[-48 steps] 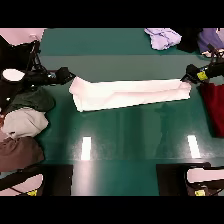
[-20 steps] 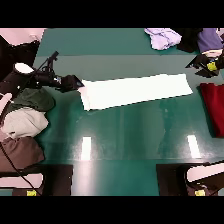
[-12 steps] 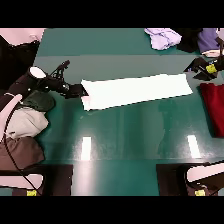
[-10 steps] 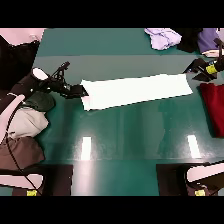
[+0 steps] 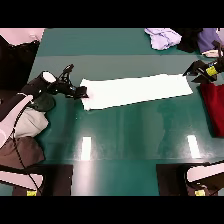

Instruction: Fold the shirts.

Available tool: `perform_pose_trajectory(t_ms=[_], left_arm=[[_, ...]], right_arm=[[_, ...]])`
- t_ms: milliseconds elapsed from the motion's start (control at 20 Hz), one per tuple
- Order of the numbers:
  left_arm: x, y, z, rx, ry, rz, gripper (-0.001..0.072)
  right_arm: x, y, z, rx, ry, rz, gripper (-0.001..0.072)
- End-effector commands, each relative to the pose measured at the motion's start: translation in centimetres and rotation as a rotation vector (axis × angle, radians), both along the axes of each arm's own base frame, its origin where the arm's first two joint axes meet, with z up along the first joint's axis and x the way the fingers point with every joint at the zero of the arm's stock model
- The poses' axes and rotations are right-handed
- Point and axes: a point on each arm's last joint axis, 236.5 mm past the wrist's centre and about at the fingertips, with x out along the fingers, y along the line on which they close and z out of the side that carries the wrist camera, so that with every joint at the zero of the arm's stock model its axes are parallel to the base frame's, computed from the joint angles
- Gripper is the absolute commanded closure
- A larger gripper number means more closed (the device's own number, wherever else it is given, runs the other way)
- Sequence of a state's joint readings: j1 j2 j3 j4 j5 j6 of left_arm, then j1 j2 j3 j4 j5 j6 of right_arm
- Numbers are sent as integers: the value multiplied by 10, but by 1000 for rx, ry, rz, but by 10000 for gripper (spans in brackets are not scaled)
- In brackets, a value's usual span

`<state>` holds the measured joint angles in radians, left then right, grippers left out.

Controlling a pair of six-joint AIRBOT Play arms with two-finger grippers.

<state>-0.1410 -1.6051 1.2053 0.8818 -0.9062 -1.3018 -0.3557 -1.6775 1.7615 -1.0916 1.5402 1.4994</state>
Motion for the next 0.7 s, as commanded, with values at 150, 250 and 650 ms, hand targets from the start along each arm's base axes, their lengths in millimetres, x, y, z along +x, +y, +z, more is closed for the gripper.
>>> perform_pose_trajectory(t_ms=[150, 250, 650], left_arm=[[-48, 80, 14, 425, 22, -251, 681], [-54, 108, 34, 532, -6, -266, 680], [-58, 147, 59, 489, 39, -44, 78]], right_arm=[[-23, 6, 20, 0, 24, 44, 81], [-36, 12, 26, 6, 45, 65, 81], [-119, 49, -26, 22, 57, -17, 81]])
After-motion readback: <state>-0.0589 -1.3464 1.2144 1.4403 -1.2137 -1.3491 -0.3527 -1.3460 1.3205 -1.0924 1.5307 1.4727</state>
